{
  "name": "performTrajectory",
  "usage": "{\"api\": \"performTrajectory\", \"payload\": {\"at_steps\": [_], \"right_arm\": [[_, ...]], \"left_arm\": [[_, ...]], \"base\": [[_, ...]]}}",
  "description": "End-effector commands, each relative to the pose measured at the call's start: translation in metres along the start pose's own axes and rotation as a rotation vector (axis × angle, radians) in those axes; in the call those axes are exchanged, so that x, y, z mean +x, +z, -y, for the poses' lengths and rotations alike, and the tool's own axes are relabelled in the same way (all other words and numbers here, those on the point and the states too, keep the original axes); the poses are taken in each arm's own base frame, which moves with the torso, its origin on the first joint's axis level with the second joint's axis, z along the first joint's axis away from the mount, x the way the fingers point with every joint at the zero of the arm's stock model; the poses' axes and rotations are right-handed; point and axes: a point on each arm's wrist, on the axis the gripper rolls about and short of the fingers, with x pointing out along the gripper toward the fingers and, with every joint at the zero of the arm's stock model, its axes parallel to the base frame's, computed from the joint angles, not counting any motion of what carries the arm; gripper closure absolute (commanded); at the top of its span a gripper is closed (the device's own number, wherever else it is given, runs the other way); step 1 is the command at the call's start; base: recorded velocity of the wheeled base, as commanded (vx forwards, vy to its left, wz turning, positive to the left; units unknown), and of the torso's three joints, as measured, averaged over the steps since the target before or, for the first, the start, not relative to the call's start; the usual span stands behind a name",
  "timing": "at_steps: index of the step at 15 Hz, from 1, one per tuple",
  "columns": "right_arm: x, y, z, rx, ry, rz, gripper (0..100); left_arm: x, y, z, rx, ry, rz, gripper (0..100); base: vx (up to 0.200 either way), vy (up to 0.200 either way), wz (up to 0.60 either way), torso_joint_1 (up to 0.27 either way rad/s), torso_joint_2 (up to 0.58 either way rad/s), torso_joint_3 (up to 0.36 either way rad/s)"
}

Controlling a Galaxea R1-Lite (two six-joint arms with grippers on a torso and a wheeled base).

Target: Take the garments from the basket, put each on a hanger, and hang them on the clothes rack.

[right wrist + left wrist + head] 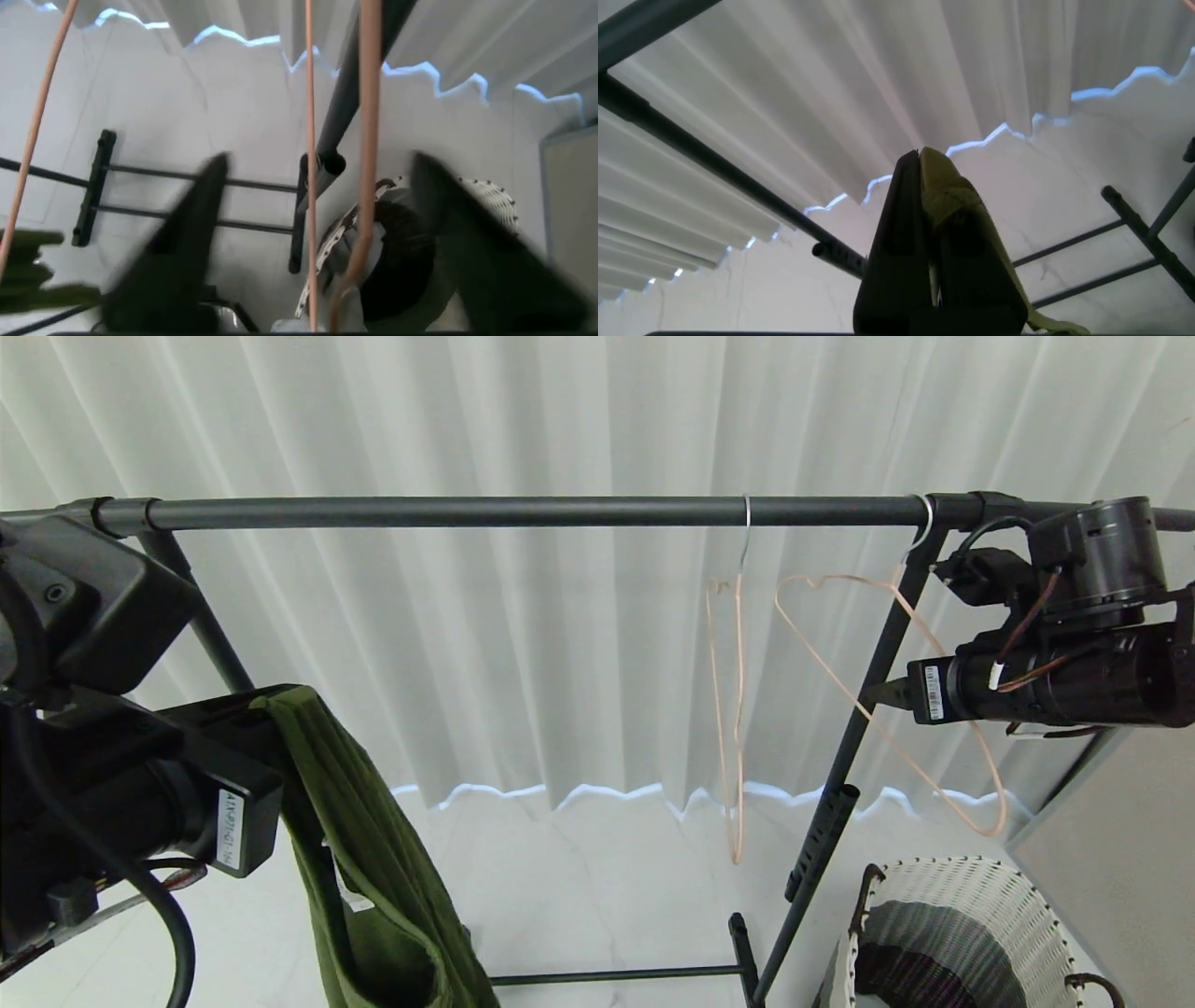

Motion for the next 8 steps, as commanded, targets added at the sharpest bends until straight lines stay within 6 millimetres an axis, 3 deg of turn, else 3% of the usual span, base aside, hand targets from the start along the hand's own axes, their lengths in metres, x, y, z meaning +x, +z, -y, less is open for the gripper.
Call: {"api": "performTrajectory", "payload": {"at_steps": [1,8], "right_arm": [[0.0001,-0.0008,0.0002,0.003,-0.013,-0.002,100],[-0.0075,0.0011,0.0021,0.008,-0.050,0.015,100]], "left_arm": [[-0.0008,-0.0005,-0.0004,-0.001,0.001,0.001,100],[-0.0057,-0.0053,-0.0019,0.006,0.002,0.003,100]], "base": [[0.000,0.000,0.00,0.000,0.00,0.000],[0.000,0.000,0.00,0.000,0.00,0.000]]}}
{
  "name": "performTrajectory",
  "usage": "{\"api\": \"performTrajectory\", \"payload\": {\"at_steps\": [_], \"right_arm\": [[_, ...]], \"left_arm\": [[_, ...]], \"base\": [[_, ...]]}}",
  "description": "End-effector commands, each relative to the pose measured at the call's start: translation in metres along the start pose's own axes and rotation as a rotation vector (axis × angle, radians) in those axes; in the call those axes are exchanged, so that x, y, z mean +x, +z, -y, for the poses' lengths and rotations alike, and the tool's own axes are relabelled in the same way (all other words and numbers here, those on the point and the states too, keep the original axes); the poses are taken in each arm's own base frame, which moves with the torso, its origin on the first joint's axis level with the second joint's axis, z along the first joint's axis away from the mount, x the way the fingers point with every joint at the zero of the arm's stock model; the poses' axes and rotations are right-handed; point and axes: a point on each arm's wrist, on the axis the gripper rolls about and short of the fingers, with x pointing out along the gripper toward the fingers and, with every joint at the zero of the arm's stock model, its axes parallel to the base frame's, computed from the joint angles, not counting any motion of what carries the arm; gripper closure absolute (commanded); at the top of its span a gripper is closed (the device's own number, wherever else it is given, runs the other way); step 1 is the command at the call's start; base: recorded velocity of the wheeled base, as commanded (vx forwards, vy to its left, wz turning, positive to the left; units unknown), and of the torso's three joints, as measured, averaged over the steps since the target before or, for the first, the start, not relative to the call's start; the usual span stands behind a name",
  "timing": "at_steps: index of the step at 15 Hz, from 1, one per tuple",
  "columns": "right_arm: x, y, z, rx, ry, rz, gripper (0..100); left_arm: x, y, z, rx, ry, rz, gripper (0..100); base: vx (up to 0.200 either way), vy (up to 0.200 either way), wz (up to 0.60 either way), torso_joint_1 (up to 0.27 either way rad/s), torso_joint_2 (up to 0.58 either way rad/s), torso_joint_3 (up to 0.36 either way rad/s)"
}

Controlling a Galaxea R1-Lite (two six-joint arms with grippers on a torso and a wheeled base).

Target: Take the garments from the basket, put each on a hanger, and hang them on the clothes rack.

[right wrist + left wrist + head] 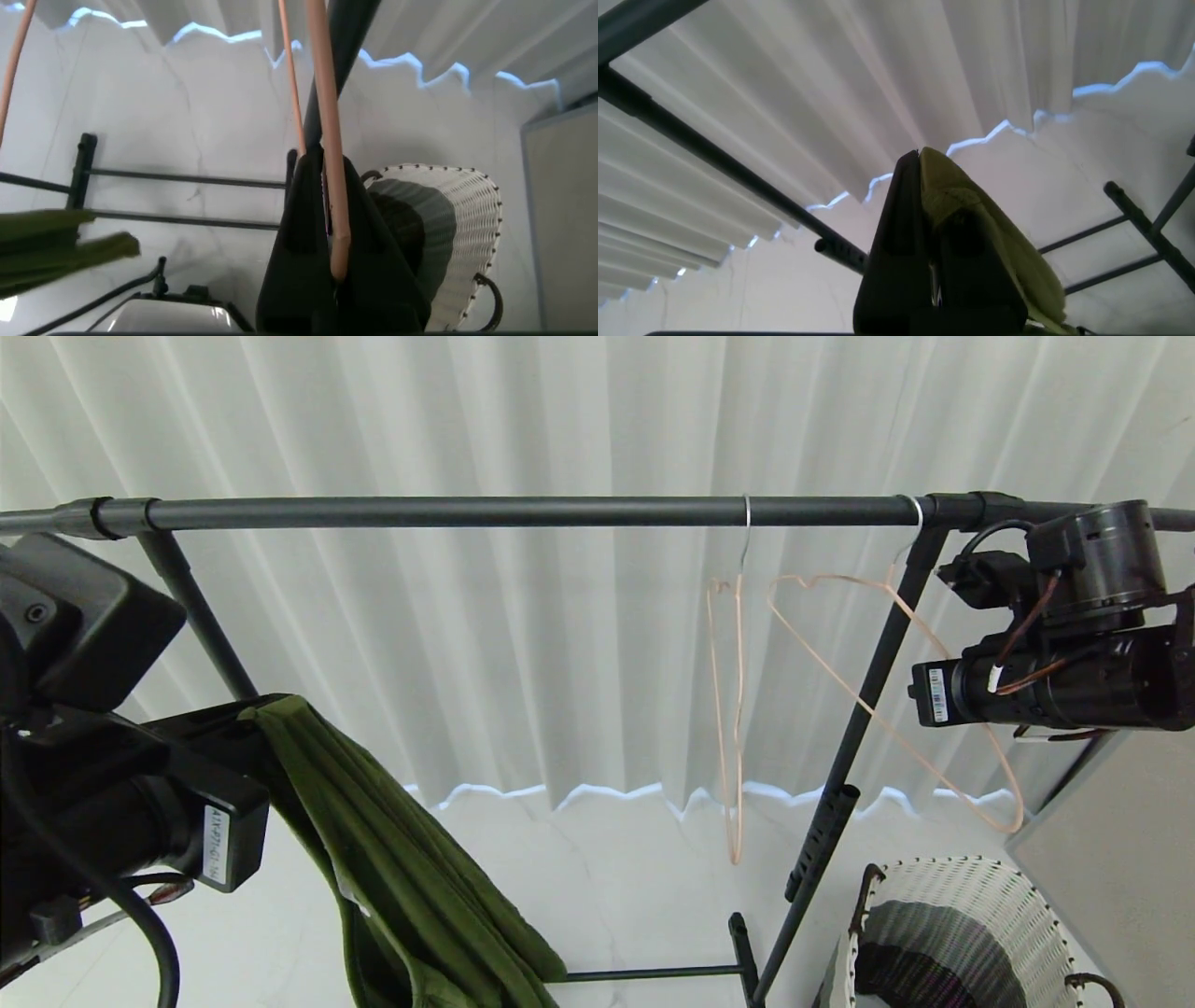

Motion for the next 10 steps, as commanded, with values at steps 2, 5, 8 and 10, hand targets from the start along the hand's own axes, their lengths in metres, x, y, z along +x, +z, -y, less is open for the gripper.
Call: {"api": "performTrajectory", "payload": {"at_steps": [2,5,8,10], "right_arm": [[-0.016,0.006,0.002,0.009,0.008,0.050,100],[-0.034,0.011,0.005,0.020,0.015,0.100,100],[-0.053,0.011,0.009,0.021,0.020,0.133,100],[-0.070,0.006,0.010,0.016,0.032,0.154,100]], "left_arm": [[-0.002,0.000,-0.002,-0.005,0.004,0.007,100],[-0.003,-0.004,-0.001,0.000,0.001,0.000,100],[-0.003,-0.007,0.000,0.007,-0.001,-0.008,100],[-0.001,-0.011,0.000,0.015,0.012,-0.028,100]], "base": [[0.000,0.000,0.00,0.000,0.00,0.000],[0.000,0.000,0.00,0.000,0.00,0.000],[0.000,0.000,0.00,0.000,0.00,0.000],[0.000,0.000,0.00,0.000,0.00,0.000]]}}
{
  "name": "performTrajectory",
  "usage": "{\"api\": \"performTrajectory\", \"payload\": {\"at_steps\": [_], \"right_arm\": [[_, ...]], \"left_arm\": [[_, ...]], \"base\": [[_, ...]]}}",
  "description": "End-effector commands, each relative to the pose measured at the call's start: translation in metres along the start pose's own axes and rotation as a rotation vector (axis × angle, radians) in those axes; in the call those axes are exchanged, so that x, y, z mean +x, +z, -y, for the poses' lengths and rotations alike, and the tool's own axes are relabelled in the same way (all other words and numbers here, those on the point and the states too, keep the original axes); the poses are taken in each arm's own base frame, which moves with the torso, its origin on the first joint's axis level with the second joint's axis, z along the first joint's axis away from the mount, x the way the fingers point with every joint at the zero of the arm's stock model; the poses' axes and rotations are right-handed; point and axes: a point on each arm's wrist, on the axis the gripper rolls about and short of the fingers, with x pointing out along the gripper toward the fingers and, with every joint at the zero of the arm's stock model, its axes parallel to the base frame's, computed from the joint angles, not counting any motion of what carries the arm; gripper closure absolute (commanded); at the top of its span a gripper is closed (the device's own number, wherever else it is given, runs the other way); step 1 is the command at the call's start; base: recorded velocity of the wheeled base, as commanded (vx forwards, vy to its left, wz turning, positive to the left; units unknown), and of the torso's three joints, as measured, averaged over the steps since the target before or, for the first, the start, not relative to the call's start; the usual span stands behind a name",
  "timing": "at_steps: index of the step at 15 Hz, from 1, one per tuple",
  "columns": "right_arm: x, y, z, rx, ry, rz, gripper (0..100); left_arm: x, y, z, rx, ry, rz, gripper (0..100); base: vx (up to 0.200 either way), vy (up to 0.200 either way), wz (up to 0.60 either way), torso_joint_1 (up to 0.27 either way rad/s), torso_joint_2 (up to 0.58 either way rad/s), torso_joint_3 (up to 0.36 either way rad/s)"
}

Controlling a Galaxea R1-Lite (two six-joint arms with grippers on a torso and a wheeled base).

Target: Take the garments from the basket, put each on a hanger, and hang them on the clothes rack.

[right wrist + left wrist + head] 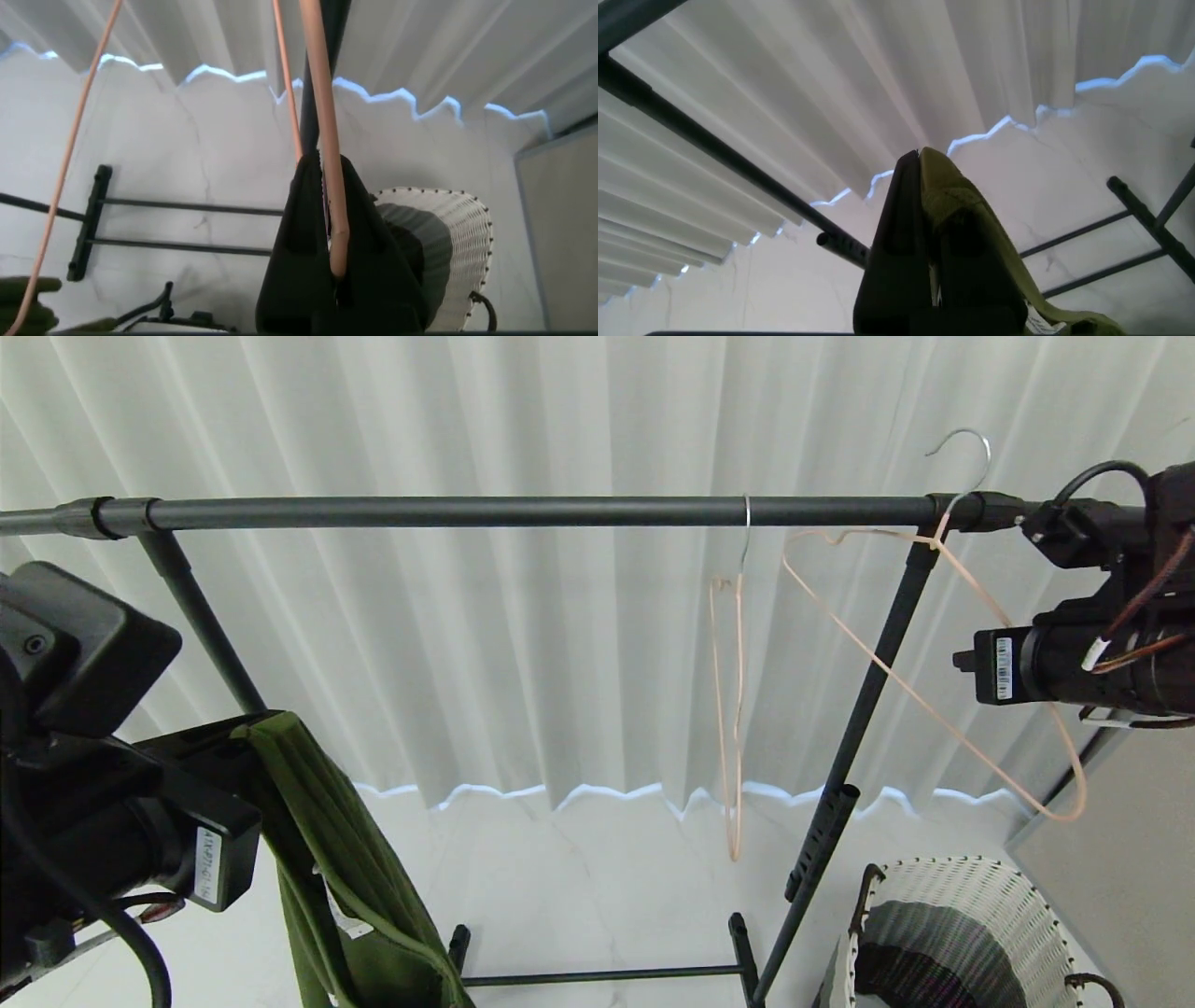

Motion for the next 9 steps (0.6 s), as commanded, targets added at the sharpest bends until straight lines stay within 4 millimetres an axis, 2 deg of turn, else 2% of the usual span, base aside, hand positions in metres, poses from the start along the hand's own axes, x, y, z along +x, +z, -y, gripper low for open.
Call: {"api": "performTrajectory", "payload": {"at_steps": [1,4,9], "right_arm": [[-0.028,-0.001,0.004,0.003,0.011,0.048,100],[-0.052,-0.014,0.010,-0.034,0.012,0.050,100],[-0.067,-0.030,0.016,-0.040,0.011,0.043,100]], "left_arm": [[0.002,-0.003,-0.001,0.002,0.015,-0.017,100],[0.002,-0.004,-0.001,0.003,0.019,-0.020,100],[0.002,-0.004,-0.001,0.003,0.019,-0.020,100]], "base": [[0.000,0.000,0.00,0.000,0.00,0.000],[-0.200,0.000,0.00,0.009,0.01,0.004],[-0.200,0.000,0.00,-0.003,0.01,0.006]]}}
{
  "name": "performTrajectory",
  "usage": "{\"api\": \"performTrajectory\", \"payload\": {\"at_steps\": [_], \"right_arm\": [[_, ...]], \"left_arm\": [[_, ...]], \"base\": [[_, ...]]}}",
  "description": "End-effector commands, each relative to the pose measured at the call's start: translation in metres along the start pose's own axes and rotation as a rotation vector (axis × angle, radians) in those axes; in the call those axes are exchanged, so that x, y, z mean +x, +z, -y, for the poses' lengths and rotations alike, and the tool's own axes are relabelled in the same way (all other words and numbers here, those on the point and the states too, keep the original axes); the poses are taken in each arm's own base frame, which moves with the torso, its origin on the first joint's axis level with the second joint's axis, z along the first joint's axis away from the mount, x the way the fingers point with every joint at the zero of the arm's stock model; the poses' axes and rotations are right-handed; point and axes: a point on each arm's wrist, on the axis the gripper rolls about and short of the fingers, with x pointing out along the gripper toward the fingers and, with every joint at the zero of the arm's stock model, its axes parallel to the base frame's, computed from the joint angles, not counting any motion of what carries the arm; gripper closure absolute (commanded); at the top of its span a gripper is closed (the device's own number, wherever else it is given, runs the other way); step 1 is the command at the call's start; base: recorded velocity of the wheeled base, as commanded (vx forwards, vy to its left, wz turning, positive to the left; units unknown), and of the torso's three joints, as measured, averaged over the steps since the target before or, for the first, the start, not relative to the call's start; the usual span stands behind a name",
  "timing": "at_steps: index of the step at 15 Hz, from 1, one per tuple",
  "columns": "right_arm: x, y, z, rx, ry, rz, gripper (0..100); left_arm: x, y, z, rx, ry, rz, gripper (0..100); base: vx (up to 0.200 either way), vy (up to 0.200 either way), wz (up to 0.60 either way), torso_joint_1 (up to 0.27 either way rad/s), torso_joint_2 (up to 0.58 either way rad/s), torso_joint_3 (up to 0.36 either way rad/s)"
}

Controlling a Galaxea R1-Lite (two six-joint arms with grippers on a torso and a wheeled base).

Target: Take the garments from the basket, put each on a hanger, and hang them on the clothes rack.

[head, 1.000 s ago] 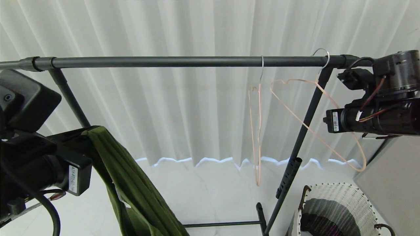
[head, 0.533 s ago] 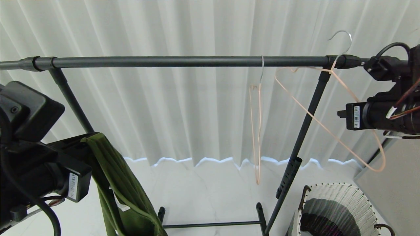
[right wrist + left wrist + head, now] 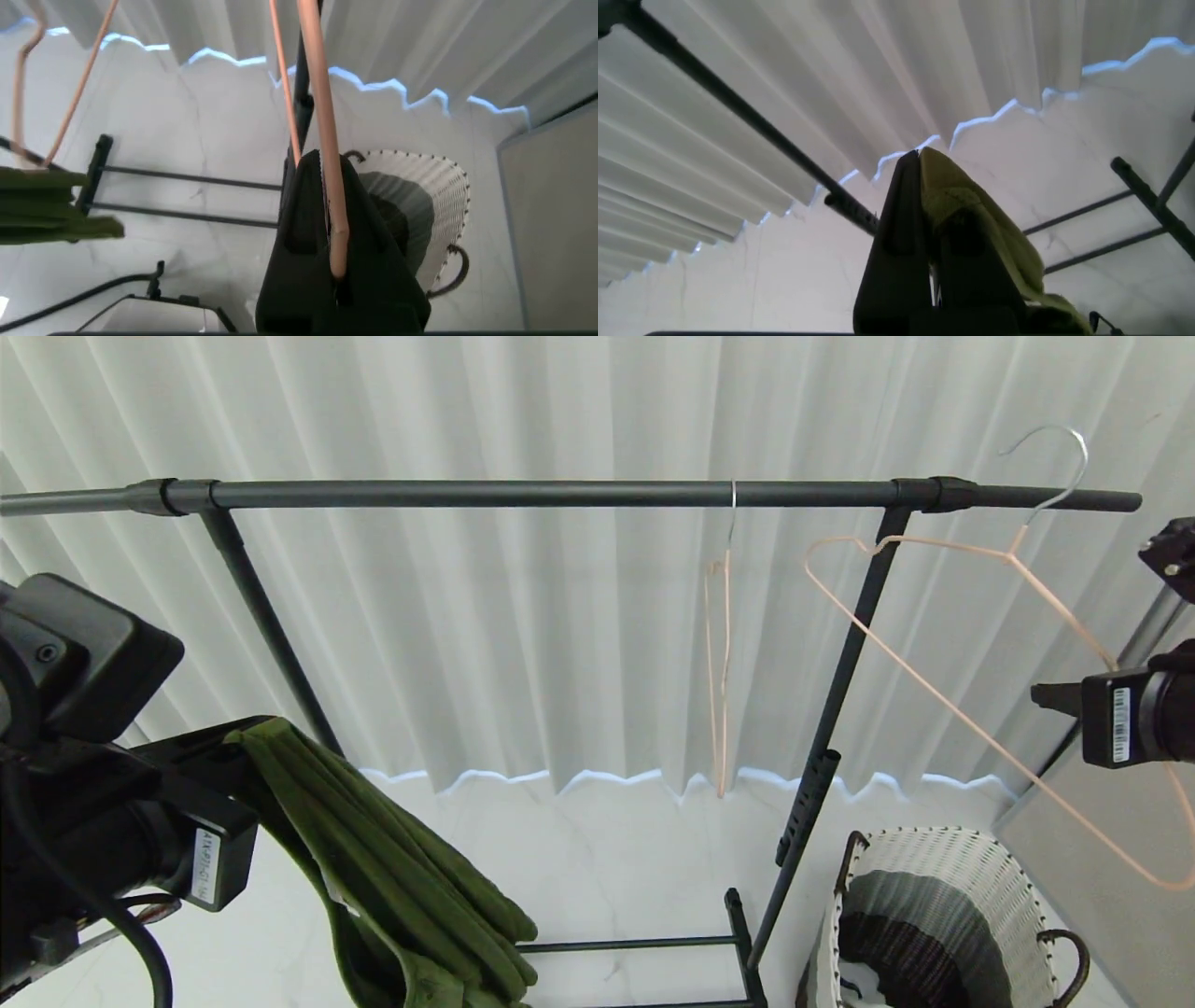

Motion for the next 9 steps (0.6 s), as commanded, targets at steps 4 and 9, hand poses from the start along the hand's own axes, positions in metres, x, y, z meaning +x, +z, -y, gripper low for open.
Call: {"api": "performTrajectory", "payload": {"at_steps": [4,9], "right_arm": [[-0.0108,-0.0073,0.0029,0.002,0.001,0.009,100],[-0.0202,-0.0059,-0.0021,-0.003,0.045,0.042,100]], "left_arm": [[-0.0003,-0.0001,-0.0001,0.000,0.000,0.001,100],[0.0004,-0.0006,0.0006,0.001,-0.001,-0.003,100]], "base": [[-0.200,0.000,0.00,-0.001,0.00,0.006],[0.000,0.000,0.00,0.000,0.00,0.000]]}}
